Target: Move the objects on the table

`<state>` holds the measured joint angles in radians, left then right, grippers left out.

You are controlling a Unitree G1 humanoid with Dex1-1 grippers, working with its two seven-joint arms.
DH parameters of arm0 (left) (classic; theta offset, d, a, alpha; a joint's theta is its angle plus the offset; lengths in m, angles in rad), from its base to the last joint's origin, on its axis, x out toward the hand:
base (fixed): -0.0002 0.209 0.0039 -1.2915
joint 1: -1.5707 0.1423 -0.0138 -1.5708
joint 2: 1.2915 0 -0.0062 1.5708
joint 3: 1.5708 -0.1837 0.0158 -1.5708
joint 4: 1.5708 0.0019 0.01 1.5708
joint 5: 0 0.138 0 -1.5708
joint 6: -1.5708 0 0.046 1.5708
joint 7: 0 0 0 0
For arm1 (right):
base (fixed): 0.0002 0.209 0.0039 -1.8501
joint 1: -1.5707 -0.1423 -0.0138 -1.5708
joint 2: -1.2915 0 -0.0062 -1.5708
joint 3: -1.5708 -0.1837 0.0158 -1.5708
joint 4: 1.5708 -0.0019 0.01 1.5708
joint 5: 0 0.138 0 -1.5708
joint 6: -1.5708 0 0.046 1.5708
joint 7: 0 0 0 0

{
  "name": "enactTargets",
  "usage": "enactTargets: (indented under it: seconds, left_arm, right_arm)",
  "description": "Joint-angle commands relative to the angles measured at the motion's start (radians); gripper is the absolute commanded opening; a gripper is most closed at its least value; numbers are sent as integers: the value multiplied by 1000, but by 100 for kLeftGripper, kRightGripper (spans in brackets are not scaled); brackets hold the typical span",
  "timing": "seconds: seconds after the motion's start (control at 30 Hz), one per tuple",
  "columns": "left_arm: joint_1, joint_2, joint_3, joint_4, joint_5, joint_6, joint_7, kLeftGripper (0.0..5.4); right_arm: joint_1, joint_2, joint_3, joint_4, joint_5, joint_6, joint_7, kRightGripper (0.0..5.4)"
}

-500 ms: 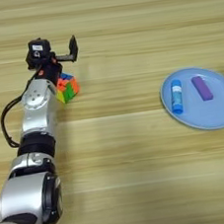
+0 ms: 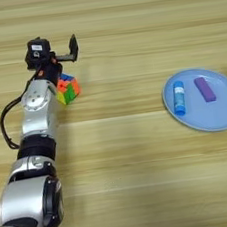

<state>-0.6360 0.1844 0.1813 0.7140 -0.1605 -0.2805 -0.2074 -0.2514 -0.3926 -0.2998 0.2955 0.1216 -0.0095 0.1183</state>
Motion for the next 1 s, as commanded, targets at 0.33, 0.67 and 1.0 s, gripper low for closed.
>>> enactTargets:
  seconds: [0.33,0.67,1.0]
  left_arm:
    - [33,1,-6,-62,7,39,8,540]
    - [39,-3,-7,-82,8,52,12,540]
    - [38,-5,-5,-83,4,55,9,540]
  right_arm:
    - [24,-41,0,62,-48,-10,3,539]
    - [41,-58,20,104,-84,-49,16,539]
    - [34,-59,65,177,-125,-106,34,539]
